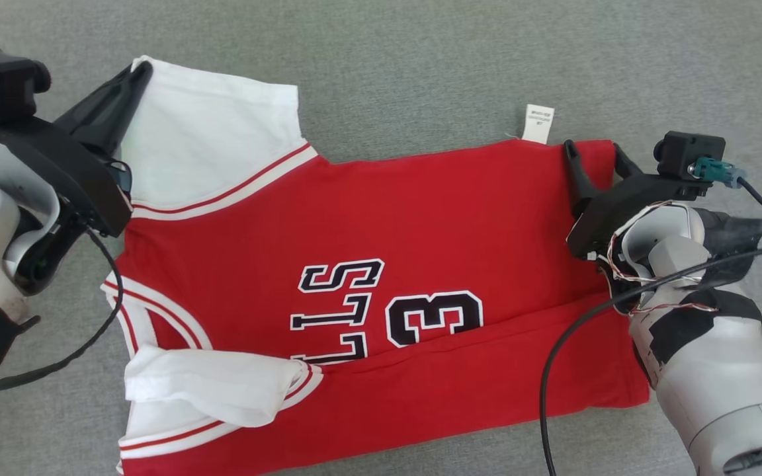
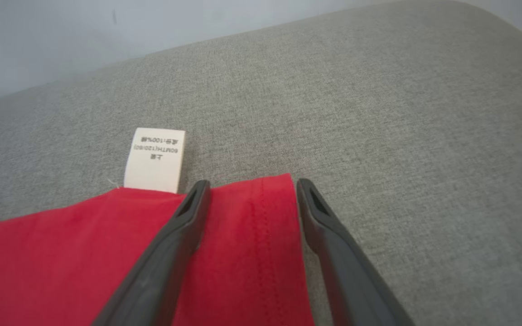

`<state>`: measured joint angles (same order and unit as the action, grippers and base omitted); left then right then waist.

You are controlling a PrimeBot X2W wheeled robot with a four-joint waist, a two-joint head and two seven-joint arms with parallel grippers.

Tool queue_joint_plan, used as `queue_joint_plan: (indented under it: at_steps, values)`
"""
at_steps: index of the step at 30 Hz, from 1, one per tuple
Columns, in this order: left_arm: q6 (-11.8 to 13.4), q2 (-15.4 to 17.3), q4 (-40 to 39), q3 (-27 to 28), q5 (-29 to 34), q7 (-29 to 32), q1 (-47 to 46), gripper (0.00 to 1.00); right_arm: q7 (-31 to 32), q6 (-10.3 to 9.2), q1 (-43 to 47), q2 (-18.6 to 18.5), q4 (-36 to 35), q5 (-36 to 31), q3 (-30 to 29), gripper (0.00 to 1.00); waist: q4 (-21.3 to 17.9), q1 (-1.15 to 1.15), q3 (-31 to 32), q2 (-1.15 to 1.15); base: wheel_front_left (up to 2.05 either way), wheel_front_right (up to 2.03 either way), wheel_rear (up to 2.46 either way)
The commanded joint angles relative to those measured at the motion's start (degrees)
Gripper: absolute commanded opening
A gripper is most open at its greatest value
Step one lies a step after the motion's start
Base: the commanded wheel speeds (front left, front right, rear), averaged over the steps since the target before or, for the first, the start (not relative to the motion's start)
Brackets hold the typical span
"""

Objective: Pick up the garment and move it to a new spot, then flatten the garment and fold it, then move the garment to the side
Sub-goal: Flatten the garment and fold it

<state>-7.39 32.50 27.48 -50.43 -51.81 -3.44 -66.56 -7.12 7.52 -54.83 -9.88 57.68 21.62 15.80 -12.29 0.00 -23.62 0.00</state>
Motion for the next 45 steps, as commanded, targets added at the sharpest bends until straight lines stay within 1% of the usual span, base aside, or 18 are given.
queue_joint_plan:
  at_steps: [1, 2, 3, 10, 14, 16, 19, 22, 27, 30, 34, 37, 40, 45]
  values:
    - [0.27, 0.32, -0.77, -0.19, 0.3, -0.26, 0.06, 0.0, -0.08, -0.05, -1.17, -0.28, 1.87, 0.35, 0.36, 0.1, 0.7, 0.0, -0.43, 0.0, 0.0, 0.0, 0.0]
    - [0.27, 0.32, -0.77, -0.19, 0.3, -0.26, 0.06, 0.0, -0.08, -0.05, -1.17, -0.28, 1.87, 0.35, 0.36, 0.1, 0.7, 0.0, -0.43, 0.0, 0.0, 0.0, 0.0]
    - [0.29, 0.32, -1.05, -0.23, 0.32, -0.28, 0.07, 0.0, -0.54, -0.05, -1.65, -0.26, 2.52, 0.34, 0.48, 0.0, 0.9, 0.0, -0.47, 0.0, 0.0, 0.0, 0.0]
    - [0.81, 1.27, -2.12, 0.8, -0.02, -2.3, 0.9, 0.0, -6.2, -0.05, -4.03, -0.24, 5.22, -1.03, 0.8, 0.0, 1.32, 0.0, 0.7, 0.0, 0.0, 0.0, 0.0]
    - [1.16, 1.44, -3.48, 1.0, -0.45, -4.48, 2.99, 0.0, -7.61, -0.05, -1.9, -0.12, 4.59, -0.32, 1.5, 0.0, 1.63, 0.0, 2.23, 0.0, 0.0, 0.0, 0.0]
    - [1.64, 1.85, -4.92, 0.98, -0.22, -5.74, 4.4, 0.0, -7.87, -0.05, -0.31, -0.76, 3.38, 0.11, 2.02, 0.0, 1.75, 0.0, 3.05, 0.0, 0.0, 0.0, 0.0]
    - [3.09, 3.18, -8.05, 1.34, 0.22, -7.83, 7.22, 0.0, -8.12, -0.05, 2.27, -1.63, 0.35, 0.91, 2.72, 0.0, 1.83, 0.0, 4.32, 0.0, 0.0, 0.0, 0.0]
    - [4.96, 4.59, -12.34, 1.83, 0.51, -9.48, 11.06, 0.0, -8.14, -0.05, 6.09, -2.86, -5.07, 1.98, 3.0, 0.0, 2.07, 0.0, 5.43, 0.0, 0.0, 0.0, 0.0]
    - [9.22, 7.31, -20.17, 2.88, 2.59, -11.22, 18.54, 0.0, -8.07, -0.05, 13.32, -5.6, -14.08, 3.61, 4.09, 0.0, 2.63, 0.0, 7.33, 0.0, 0.0, 0.0, 0.0]
    - [11.71, 7.83, -24.29, 3.81, 3.7, -11.65, 23.95, 0.0, -8.06, -0.05, 17.52, -7.03, -18.09, 4.97, 5.27, 0.0, 3.22, 0.0, 8.18, 0.0, 0.0, 0.0, 0.0]
    - [14.31, 6.67, -28.88, 6.33, 5.88, -11.76, 30.28, 0.0, -8.06, -0.05, 21.75, -8.93, -23.0, 6.73, 5.94, 0.0, 4.25, 0.0, 8.59, 0.0, 0.0, 0.0, 0.0]
    - [15.15, 4.52, -31.32, 8.38, 8.95, -11.79, 34.89, 0.0, -8.06, -0.05, 25.03, -10.21, -26.22, 7.58, 6.02, 0.0, 5.06, 0.0, 8.92, 0.0, 0.0, 0.0, 0.0]
    - [15.08, 2.46, -32.55, 10.14, 12.22, -11.79, 38.85, 0.0, -8.06, -0.05, 27.8, -11.23, -29.33, 8.38, 6.7, 0.0, 5.71, 0.0, 9.42, 0.0, 0.0, 0.0, 0.0]
    - [13.84, -1.52, -32.44, 12.97, 15.35, -11.8, 44.32, 0.0, -8.07, -0.05, 32.01, -12.69, -32.62, 9.59, 6.68, 0.0, 6.27, 0.0, 10.3, 0.0, 0.0, 0.0, 0.0]
